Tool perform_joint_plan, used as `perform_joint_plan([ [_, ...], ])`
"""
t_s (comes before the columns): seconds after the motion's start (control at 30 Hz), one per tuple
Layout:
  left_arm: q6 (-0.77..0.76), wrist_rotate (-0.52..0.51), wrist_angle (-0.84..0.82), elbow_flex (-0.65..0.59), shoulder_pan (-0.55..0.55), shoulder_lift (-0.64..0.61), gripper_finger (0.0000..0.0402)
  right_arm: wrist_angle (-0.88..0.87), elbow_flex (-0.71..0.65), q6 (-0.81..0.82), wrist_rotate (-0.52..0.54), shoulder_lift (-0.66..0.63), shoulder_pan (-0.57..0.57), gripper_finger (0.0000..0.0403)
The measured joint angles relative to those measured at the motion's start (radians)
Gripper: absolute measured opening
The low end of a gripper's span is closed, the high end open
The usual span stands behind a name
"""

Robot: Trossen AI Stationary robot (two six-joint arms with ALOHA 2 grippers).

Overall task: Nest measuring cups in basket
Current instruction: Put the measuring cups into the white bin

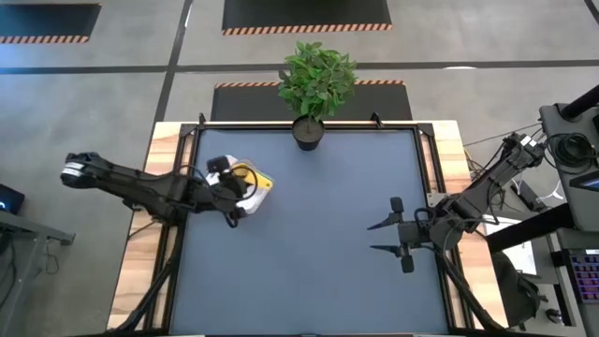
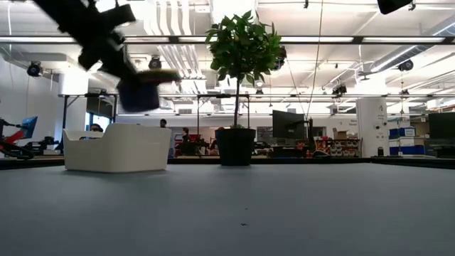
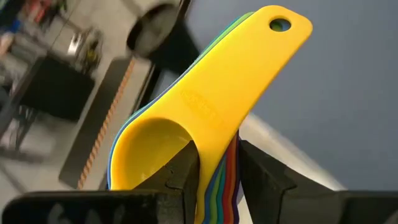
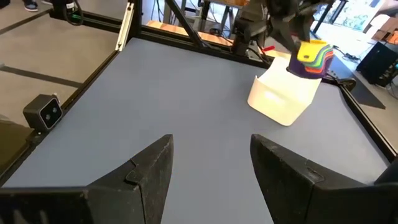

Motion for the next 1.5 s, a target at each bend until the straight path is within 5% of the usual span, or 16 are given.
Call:
perform_joint_plan([
  [0.4, -0.065, 0.008, 0.001, -0.144, 0.024, -0.103, 0.0084, 0.026, 0.0, -0.013, 0.001, 0.0, 0.0, 0.0203],
  [0.83, -0.448, 0.049, -0.082, -0.171, 0.032, -0.01, 0.0084, 0.026, 0.0, -0.014, 0.0, 0.0, 0.0, 0.0203],
  [1.5, -0.602, 0.071, -0.081, -0.177, 0.033, 0.16, 0.0084, 0.027, 0.0, -0.014, 0.0, 0.0, 0.0, 0.0203],
])
